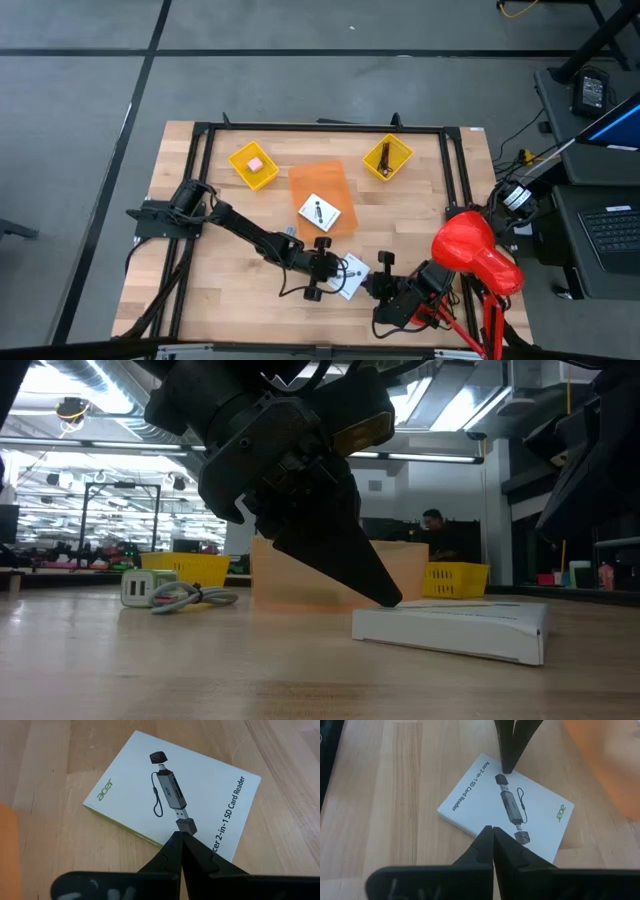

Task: Pick and place items into bin
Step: Put the card reader box into the orange bin

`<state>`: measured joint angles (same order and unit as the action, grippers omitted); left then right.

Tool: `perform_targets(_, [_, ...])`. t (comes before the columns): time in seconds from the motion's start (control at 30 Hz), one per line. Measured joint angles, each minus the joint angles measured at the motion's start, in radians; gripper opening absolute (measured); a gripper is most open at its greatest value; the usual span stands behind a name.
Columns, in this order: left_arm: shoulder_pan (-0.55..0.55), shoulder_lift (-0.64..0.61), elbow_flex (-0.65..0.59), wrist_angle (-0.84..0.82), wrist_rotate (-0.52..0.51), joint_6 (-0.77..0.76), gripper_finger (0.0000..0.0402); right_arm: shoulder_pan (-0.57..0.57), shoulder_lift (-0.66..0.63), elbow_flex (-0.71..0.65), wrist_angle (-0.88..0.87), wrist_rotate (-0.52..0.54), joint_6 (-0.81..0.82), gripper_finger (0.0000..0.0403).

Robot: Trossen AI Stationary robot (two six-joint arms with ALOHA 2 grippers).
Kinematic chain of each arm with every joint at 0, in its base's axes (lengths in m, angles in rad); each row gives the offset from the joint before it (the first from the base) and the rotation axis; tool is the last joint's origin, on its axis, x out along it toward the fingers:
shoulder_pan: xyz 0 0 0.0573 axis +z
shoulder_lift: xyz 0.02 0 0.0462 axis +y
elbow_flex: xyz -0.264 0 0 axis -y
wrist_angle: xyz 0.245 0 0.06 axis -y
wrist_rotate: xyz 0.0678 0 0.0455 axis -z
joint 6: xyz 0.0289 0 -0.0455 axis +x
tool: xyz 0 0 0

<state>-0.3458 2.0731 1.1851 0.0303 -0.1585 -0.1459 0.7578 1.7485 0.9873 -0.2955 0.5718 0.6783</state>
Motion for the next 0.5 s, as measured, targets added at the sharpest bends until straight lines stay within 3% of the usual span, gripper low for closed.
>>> perform_targets(0.3, [0.0, 0.005, 0.001, -0.002, -0.005, 0.0, 0.0001, 0.001, 0.0, 0.0, 0.008, -0.021, -0.004, 0.0002])
perform_targets(0.5, [0.001, 0.005, 0.001, -0.002, -0.005, 0.002, 0.0001, 0.02, 0.0, 0.0, 0.007, -0.025, -0.055, 0.0047])
